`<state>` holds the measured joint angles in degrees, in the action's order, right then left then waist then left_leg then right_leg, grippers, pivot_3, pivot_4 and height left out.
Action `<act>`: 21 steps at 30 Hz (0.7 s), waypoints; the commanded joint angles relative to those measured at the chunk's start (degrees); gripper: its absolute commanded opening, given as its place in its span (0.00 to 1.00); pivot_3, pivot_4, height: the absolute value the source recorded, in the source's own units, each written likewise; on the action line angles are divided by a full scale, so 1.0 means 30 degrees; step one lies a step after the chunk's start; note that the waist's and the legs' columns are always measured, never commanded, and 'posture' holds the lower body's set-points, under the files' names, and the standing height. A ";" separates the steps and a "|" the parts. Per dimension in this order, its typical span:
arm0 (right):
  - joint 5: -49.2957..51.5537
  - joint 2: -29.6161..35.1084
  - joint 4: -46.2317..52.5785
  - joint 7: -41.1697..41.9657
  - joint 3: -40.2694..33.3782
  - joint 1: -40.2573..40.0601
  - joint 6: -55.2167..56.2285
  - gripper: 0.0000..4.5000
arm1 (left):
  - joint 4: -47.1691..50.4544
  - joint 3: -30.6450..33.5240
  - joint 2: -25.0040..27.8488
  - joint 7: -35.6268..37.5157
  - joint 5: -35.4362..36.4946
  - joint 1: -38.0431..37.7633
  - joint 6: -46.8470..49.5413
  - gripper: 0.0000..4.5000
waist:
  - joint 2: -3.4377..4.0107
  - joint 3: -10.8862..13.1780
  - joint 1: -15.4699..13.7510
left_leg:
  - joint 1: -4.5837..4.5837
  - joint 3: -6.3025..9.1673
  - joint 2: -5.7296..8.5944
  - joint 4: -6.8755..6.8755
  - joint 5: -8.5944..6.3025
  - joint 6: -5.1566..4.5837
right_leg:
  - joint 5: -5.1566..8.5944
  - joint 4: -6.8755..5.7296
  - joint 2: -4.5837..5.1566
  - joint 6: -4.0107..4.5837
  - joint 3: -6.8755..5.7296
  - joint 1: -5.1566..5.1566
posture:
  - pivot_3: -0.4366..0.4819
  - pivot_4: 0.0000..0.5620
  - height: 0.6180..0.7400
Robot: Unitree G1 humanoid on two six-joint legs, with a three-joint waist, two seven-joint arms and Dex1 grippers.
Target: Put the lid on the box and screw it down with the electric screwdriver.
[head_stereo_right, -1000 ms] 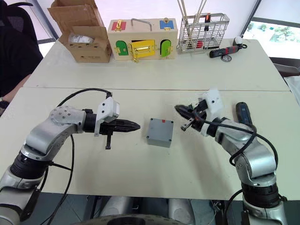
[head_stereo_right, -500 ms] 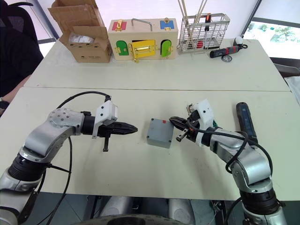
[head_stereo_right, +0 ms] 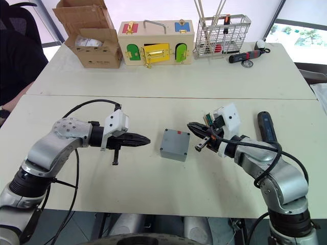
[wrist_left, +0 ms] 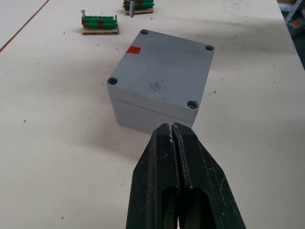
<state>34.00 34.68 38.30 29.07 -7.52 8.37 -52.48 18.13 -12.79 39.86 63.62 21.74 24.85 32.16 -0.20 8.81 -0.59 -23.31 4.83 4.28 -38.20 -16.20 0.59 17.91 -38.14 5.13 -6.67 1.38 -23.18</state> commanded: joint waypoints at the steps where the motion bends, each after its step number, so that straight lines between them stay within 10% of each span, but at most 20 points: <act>1: 0.0481 0.0303 0.0875 -0.0054 -0.0509 -0.0089 -0.0117 0.00 | 0.0165 -0.0092 -0.0026 0.0119 -0.0036 0.0164 -0.0298 0.00 | 0.0000 0.0000 0.0007 | 0.0000 0.0001 0.0000 0.0000 -0.0001 -0.0001 | 0.0000 0.0000 0.0000 0.0000 0.0000 0.0000 | 0.48 0.27 1.00; 21: 0.0670 0.0260 0.0519 -0.0245 0.0057 -0.0503 -0.0239 0.00 | 0.0191 -0.0156 -0.0065 0.0011 -0.0055 0.0065 -0.0355 0.00 | 0.0000 0.0000 0.0006 | 0.0000 -0.0001 0.0000 0.0000 -0.0002 -0.0003 | 0.0000 0.0000 -0.0001 0.0000 0.0000 0.0001 | 0.48 0.27 1.00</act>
<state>35.16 35.27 38.56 28.37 -7.18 6.83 -53.47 18.09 -13.33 39.82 63.59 21.70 24.85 32.07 -0.20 8.81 -0.57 -23.31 4.82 4.28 -38.20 -16.20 0.58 17.91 -38.14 5.13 -6.67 1.38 -23.18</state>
